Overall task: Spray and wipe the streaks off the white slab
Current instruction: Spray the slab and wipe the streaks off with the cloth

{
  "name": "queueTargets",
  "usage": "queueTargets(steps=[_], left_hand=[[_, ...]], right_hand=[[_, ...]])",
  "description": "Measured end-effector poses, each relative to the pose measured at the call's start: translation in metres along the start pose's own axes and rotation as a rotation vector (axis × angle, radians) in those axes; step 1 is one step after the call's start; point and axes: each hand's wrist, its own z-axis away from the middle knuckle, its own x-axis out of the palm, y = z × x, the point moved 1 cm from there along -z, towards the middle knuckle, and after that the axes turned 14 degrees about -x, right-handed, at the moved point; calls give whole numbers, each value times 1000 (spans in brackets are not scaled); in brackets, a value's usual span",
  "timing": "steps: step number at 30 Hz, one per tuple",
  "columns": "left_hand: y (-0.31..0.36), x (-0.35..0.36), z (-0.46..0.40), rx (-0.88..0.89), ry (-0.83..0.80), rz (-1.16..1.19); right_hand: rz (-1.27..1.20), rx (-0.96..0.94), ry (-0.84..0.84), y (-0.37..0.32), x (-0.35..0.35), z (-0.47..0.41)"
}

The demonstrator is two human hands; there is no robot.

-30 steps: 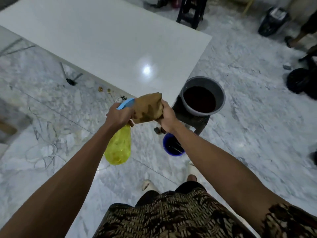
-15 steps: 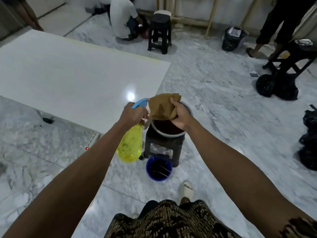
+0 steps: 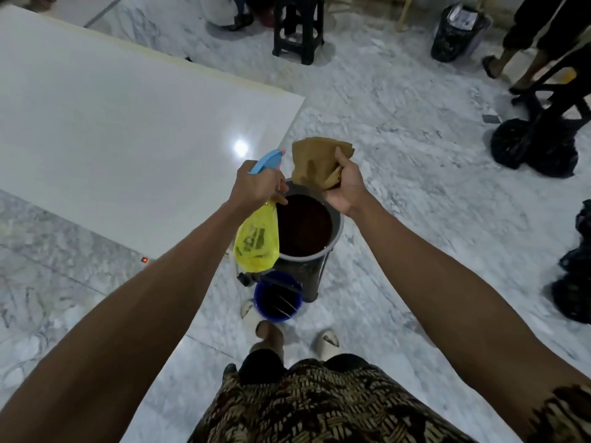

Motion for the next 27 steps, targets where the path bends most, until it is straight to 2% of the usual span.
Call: queueTargets(steps=[7,11,18,27], left_hand=[[30,-17,-71,-32,-10,-114],[44,-21,-103,-41,-72,-174],[68,-19,-149,-55,-134,-139],[84,9,-215,-191,18,-135]], right_hand=[[-49,-56,57,-3,25,-54],[-74,-91,110,0,40,-83],[-91,-64,109,-4,52,-128],[60,54,66,-20,46,-210]])
